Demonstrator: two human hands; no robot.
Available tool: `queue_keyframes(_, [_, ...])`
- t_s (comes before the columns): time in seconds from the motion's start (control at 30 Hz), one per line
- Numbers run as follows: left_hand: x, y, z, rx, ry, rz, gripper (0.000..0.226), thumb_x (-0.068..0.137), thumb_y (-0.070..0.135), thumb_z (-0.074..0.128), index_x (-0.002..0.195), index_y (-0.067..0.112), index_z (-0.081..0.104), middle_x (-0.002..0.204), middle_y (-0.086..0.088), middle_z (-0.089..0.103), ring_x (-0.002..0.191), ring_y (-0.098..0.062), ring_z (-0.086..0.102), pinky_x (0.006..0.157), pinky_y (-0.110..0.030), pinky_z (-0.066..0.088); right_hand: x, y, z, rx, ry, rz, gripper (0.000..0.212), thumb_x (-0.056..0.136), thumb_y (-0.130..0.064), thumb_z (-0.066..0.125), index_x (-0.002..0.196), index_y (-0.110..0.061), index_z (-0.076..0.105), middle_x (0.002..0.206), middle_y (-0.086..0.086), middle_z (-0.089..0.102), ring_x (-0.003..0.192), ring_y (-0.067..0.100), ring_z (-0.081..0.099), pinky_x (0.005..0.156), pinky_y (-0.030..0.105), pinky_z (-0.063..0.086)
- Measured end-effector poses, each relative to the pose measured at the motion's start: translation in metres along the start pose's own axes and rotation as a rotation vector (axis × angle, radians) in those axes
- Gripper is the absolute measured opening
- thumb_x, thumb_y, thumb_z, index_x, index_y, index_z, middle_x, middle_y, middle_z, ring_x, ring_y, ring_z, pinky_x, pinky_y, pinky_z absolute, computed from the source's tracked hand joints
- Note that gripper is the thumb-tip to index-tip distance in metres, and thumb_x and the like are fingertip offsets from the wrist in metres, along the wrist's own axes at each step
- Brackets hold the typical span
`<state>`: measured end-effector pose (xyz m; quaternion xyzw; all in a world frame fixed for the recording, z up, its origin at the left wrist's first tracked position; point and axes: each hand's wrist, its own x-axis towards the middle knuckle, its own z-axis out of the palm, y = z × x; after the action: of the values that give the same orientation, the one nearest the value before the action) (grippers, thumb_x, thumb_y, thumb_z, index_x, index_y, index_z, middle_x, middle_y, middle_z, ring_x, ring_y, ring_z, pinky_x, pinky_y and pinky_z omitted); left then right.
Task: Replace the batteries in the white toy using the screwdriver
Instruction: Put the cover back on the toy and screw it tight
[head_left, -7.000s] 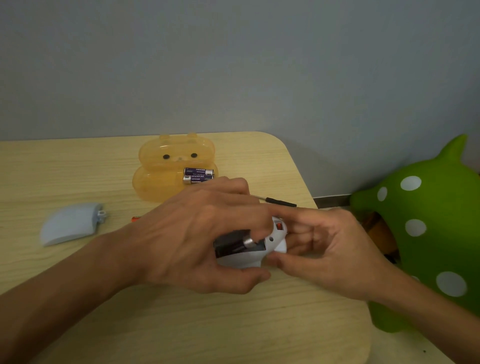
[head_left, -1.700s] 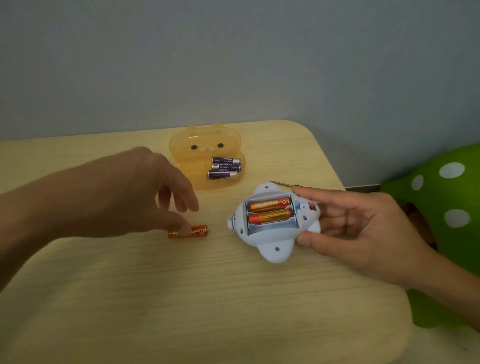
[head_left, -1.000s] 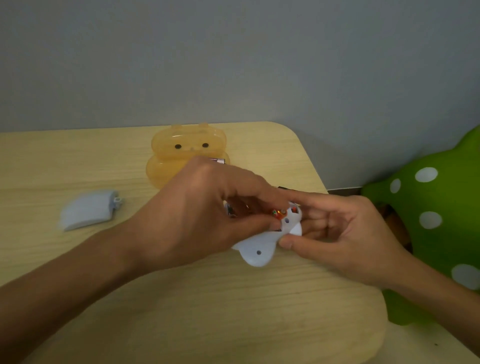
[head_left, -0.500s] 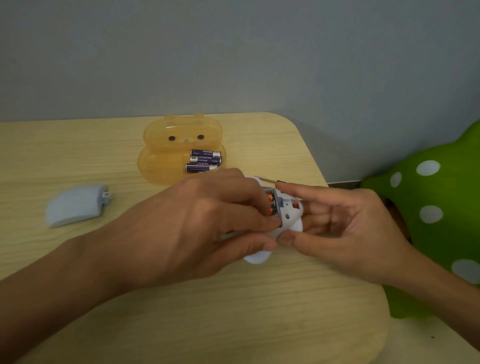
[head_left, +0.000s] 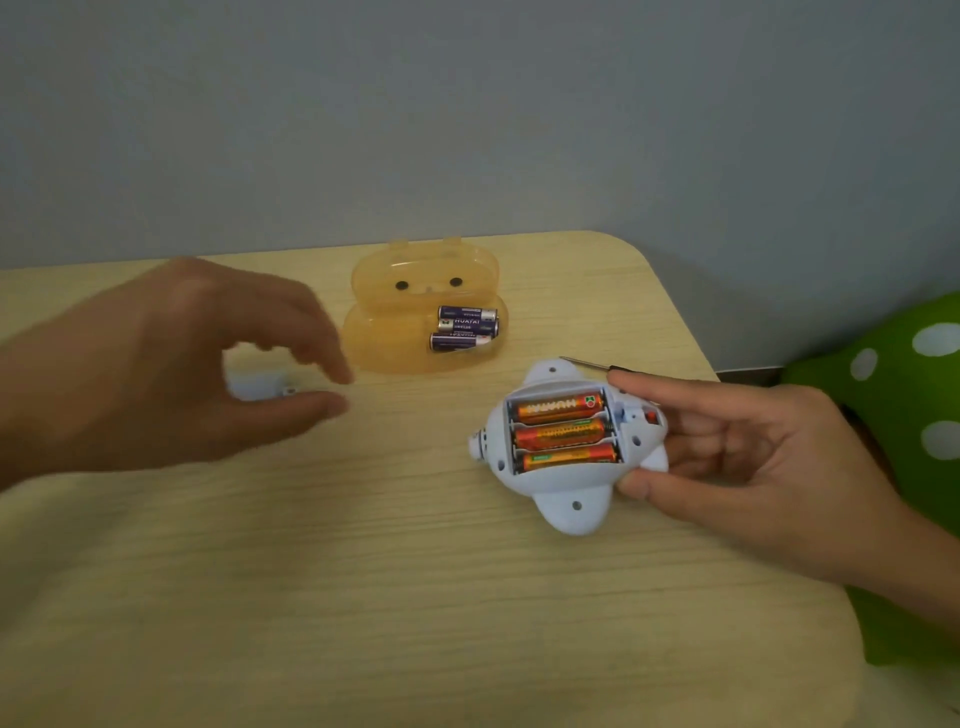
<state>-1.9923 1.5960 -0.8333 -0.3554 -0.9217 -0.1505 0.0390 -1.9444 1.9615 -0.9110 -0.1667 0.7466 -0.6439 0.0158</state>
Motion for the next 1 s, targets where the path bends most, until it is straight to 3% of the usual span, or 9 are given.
queue_keyframes(0.1, [-0.022,-0.036,-0.007,0.028,-0.128,-0.168,0.038,0.076,0.067,0.072,0.112,0.053,0.071,0.113,0.031,0.072,0.093,0.000,0.073,0.071,-0.030,0.060,0.000,-0.001,0.000,-0.004,-0.005,-0.012,0.066,0.066,-0.014,0.085,0.130,-0.021,0.069,0.109,-0.003,0.084,0.092,0.028,0.083,0.083,0.031,0.066])
queue_keyframes(0.2, [-0.036,-0.053,-0.003,0.019,-0.221,-0.233,0.053,0.072,0.053,0.073,0.124,0.059,0.063,0.124,0.034,0.068,0.108,0.003,0.070,0.079,-0.025,0.059,0.001,-0.003,0.001,-0.006,-0.018,-0.017,0.065,0.067,-0.018,0.085,0.130,-0.025,0.073,0.110,-0.003,0.084,0.093,0.027,0.083,0.084,0.032,0.066])
queue_keyframes(0.27, [-0.036,-0.053,-0.001,-0.012,-0.259,-0.259,0.054,0.073,0.057,0.075,0.125,0.061,0.062,0.123,0.034,0.069,0.107,0.005,0.070,0.078,-0.026,0.062,0.001,-0.005,0.001,0.009,-0.033,-0.016,0.062,0.069,-0.024,0.087,0.129,-0.028,0.073,0.111,-0.003,0.084,0.094,0.028,0.082,0.084,0.032,0.066])
queue_keyframes(0.37, [-0.027,-0.045,0.003,-0.045,-0.239,-0.338,0.059,0.062,0.094,0.063,0.114,0.066,0.062,0.110,0.037,0.069,0.087,0.007,0.073,0.070,-0.031,0.064,0.000,-0.007,0.001,0.039,-0.048,0.011,0.063,0.069,-0.034,0.089,0.130,-0.030,0.072,0.112,-0.002,0.084,0.093,0.028,0.082,0.084,0.032,0.066])
queue_keyframes(0.5, [-0.011,-0.021,0.025,0.121,-0.114,-0.423,0.070,0.052,0.109,0.040,0.092,0.055,0.060,0.080,0.030,0.068,0.059,0.004,0.065,0.058,-0.031,0.055,0.000,-0.008,0.001,0.024,-0.029,0.021,0.062,0.067,-0.027,0.087,0.127,-0.031,0.074,0.109,-0.004,0.084,0.090,0.022,0.083,0.081,0.027,0.065])
queue_keyframes(0.67, [0.003,0.015,0.035,0.121,-0.125,-0.275,0.058,0.064,0.085,0.052,0.112,0.053,0.062,0.099,0.030,0.068,0.071,0.004,0.065,0.063,-0.029,0.056,-0.001,-0.007,0.002,-0.013,-0.017,0.010,0.063,0.067,-0.012,0.084,0.127,-0.025,0.070,0.107,-0.003,0.085,0.089,0.018,0.083,0.080,0.026,0.065])
queue_keyframes(0.83, [0.024,0.053,0.030,-0.110,0.117,-0.082,0.049,0.075,0.058,0.070,0.122,0.045,0.066,0.098,0.042,0.064,0.086,0.007,0.065,0.069,-0.013,0.048,-0.001,-0.008,0.001,-0.036,-0.023,0.021,0.063,0.068,-0.013,0.085,0.128,-0.028,0.070,0.108,-0.006,0.084,0.091,0.017,0.083,0.080,0.029,0.066])
queue_keyframes(1.0, [0.054,0.088,0.043,-0.294,0.220,0.077,0.053,0.080,0.042,0.077,0.132,0.033,0.069,0.113,0.039,0.065,0.094,-0.001,0.068,0.080,-0.013,0.049,0.000,-0.009,0.001,-0.045,-0.009,0.037,0.061,0.069,-0.014,0.087,0.126,-0.027,0.072,0.106,-0.001,0.085,0.090,0.023,0.083,0.082,0.035,0.067])
